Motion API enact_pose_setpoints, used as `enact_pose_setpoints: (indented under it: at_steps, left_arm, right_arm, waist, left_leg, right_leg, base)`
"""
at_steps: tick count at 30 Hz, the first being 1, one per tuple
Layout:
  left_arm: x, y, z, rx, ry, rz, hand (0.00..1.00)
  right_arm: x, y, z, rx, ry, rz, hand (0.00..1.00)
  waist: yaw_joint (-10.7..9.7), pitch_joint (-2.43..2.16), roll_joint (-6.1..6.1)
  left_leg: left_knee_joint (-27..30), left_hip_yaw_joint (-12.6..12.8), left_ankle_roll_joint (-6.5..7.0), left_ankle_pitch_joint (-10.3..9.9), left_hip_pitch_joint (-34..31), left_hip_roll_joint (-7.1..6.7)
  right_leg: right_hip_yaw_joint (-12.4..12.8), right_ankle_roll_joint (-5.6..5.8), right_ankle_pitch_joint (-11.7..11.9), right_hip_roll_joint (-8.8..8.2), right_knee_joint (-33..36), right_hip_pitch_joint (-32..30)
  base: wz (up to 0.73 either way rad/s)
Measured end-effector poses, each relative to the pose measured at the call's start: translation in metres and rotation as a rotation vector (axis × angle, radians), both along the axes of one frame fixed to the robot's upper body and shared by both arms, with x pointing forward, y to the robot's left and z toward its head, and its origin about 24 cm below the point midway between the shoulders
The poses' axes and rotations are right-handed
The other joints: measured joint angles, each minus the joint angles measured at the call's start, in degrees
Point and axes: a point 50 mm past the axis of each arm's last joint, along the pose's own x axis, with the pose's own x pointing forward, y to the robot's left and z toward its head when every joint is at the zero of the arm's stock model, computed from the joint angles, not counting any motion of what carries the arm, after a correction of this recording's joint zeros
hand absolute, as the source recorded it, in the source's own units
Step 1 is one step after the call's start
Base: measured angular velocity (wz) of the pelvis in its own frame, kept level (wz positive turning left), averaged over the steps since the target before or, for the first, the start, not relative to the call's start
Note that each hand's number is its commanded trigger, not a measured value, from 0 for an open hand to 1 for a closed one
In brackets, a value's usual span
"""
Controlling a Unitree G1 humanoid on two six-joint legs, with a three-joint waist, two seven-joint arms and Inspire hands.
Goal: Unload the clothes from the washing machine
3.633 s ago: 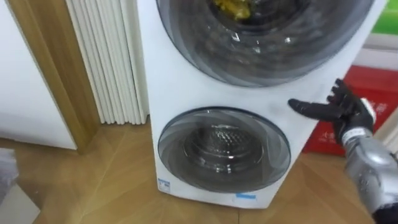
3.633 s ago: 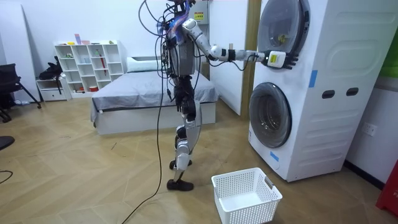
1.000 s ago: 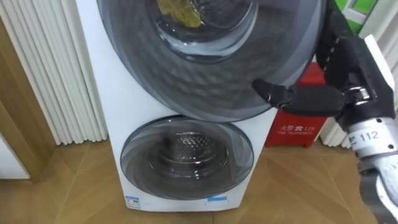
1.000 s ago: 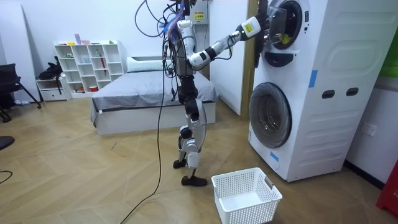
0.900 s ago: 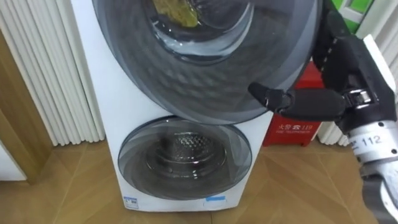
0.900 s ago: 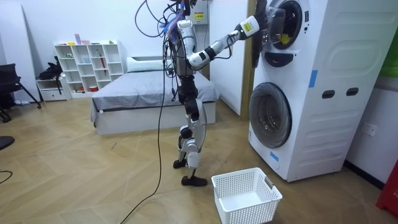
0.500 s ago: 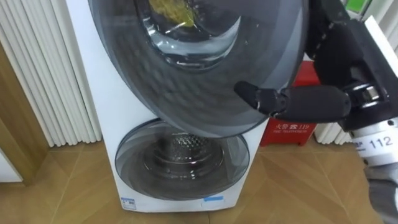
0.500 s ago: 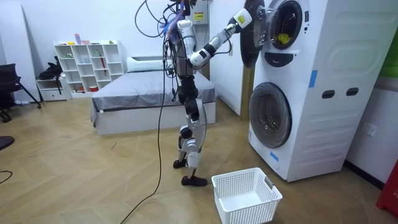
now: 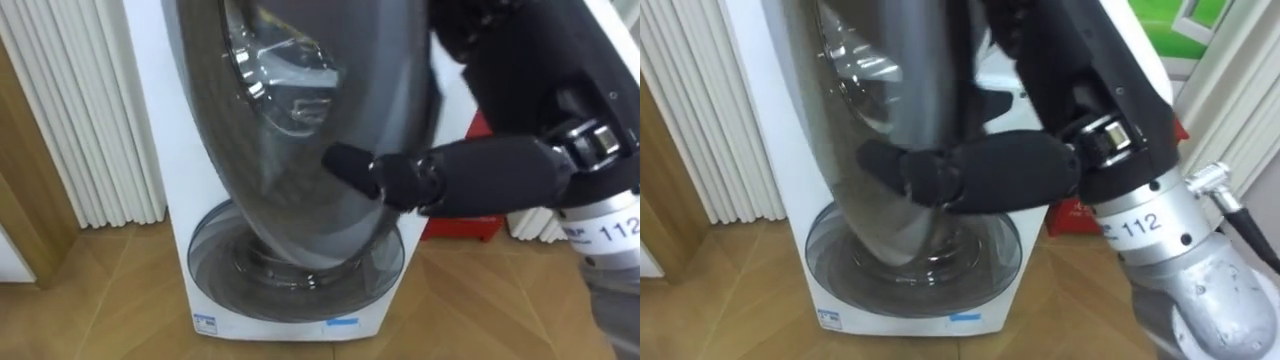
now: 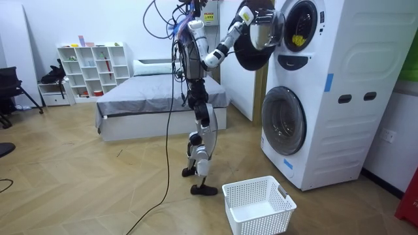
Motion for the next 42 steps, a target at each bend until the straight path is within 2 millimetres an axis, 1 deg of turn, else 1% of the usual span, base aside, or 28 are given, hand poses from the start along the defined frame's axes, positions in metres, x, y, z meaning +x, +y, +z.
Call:
enact_pose_setpoints:
  at_steps: [3, 5, 9, 11, 14, 16, 18, 21, 27, 29, 30, 32, 38, 42]
  left_arm:
    - [0.003, 0.000, 0.000, -0.001, -0.005, -0.002, 0.00]
    - [0.002, -0.001, 0.000, -0.001, -0.004, -0.004, 0.00]
    - [0.005, -0.004, -0.001, -0.007, -0.003, -0.033, 0.00]
    - [0.010, -0.005, -0.001, -0.008, -0.009, -0.053, 0.00]
    - [0.016, -0.006, -0.001, -0.009, -0.017, -0.067, 0.00]
    - [0.020, -0.007, -0.001, -0.010, -0.020, -0.086, 0.00]
    - [0.023, -0.008, -0.001, -0.010, -0.022, -0.101, 0.00]
    - [0.026, -0.008, 0.000, -0.009, -0.026, -0.107, 0.00]
    - [0.028, -0.008, 0.000, -0.009, -0.031, -0.107, 0.00]
    - [0.028, -0.008, 0.000, -0.009, -0.030, -0.107, 0.00]
    - [0.027, -0.008, 0.000, -0.008, -0.026, -0.105, 0.00]
    - [0.029, -0.009, 0.000, -0.008, -0.024, -0.104, 0.00]
    - [0.028, -0.010, -0.001, -0.009, -0.018, -0.100, 0.00]
    - [0.026, -0.010, -0.001, -0.012, -0.014, -0.098, 0.00]
  right_arm:
    - [-0.002, 0.003, -0.001, -0.004, 0.007, 0.061, 0.00]
    - [-0.003, 0.006, -0.002, -0.005, 0.004, 0.089, 0.00]
    - [-0.005, 0.018, -0.004, 0.008, -0.001, 0.160, 0.00]
    - [-0.005, 0.022, -0.007, 0.010, 0.006, 0.193, 0.00]
    - [-0.005, 0.034, -0.013, 0.029, 0.026, 0.255, 0.00]
    - [-0.004, 0.043, -0.018, 0.042, 0.056, 0.302, 0.00]
    - [-0.004, 0.050, -0.024, 0.036, 0.086, 0.338, 0.00]
    - [-0.002, 0.063, -0.038, -0.014, 0.164, 0.400, 0.00]
    - [0.005, 0.076, -0.062, -0.122, 0.269, 0.429, 0.00]
    - [0.004, 0.079, -0.065, -0.145, 0.285, 0.437, 0.00]
    - [0.004, 0.081, -0.068, -0.160, 0.292, 0.445, 0.00]
    - [0.005, 0.083, -0.072, -0.170, 0.309, 0.453, 0.00]
    - [0.008, 0.083, -0.080, -0.215, 0.344, 0.430, 0.00]
    - [0.011, 0.083, -0.086, -0.286, 0.347, 0.391, 0.00]
  waist:
    - [1.0, -0.01, 0.02]
    - [1.2, -0.01, 0.04]
    - [2.3, 0.07, 0.22]
    - [2.8, 0.08, 0.32]
    - [4.4, 0.09, 0.34]
    - [5.6, 0.13, 0.35]
    - [5.9, 0.17, 0.28]
    - [6.8, 0.23, 0.21]
    - [8.8, 0.65, 0.23]
    - [9.0, 0.99, 0.09]
    - [8.9, 1.03, 0.03]
    - [9.0, 1.02, 0.03]
    - [9.0, 0.99, 0.13]
    - [8.9, 1.17, 0.48]
  left_leg:
    - [-0.2, 0.0, 0.00, 0.0, 0.0, -0.01]
    - [-0.3, -0.1, 0.00, 0.0, 0.0, -0.02]
    - [-0.3, -0.1, 0.00, 0.0, -0.4, -0.01]
    - [-0.3, -0.3, 0.00, 0.0, -0.4, -0.01]
    - [-0.3, -0.2, 0.01, 0.0, -0.2, -0.01]
    - [-0.3, -0.3, 0.01, 0.0, 0.1, -0.05]
    - [-0.3, -0.6, 0.01, 0.0, -0.1, -0.12]
    - [-0.5, -1.3, 0.05, 0.0, -0.3, -0.16]
    - [-0.3, -1.7, 0.05, 0.0, -1.0, -0.21]
    - [-0.2, -1.8, 0.06, 0.0, -1.2, -0.24]
    - [-0.2, -2.1, 0.06, 0.0, -1.4, -0.33]
    - [-0.2, -2.1, 0.06, 0.0, -1.4, -0.38]
    - [-0.1, -3.2, 0.06, 0.0, -1.9, -0.27]
    - [0.1, -3.2, 0.06, 0.0, -1.9, -0.29]
  right_leg:
    - [-0.1, 0.00, 0.0, -0.01, 0.0, -0.1]
    - [-0.2, 0.00, 0.0, -0.02, 0.0, -0.1]
    - [-0.2, 0.00, 0.0, -0.02, 0.1, -0.4]
    - [-0.3, 0.00, 0.0, -0.02, 0.1, -0.3]
    - [-0.2, 0.01, 0.0, -0.01, 0.1, -0.2]
    - [-0.8, 0.09, -0.1, -0.17, 0.0, 0.2]
    - [-1.4, 0.15, -0.1, -0.32, 0.0, 0.3]
    - [-1.5, 0.20, -0.1, -0.27, -0.7, 0.8]
    - [-1.7, 0.27, -0.2, -0.29, -0.9, 0.4]
    - [-1.7, 0.34, -0.2, -0.31, -0.9, 0.2]
    - [-1.9, 0.52, -0.3, -0.37, -0.9, 0.1]
    - [-1.9, 0.64, -0.4, -0.41, -0.9, 0.1]
    - [-3.1, 0.67, -0.4, -0.46, -0.9, 0.1]
    - [-3.2, 0.67, -0.4, -0.51, -0.8, 0.3]
  base:
    - [0.00]
    - [0.00]
    - [0.00]
    - [0.02]
    - [0.00]
    - [0.05]
    - [0.11]
    - [0.12]
    - [0.04]
    - [0.03]
    - [0.08]
    - [0.07]
    - [0.10]
    - [0.00]
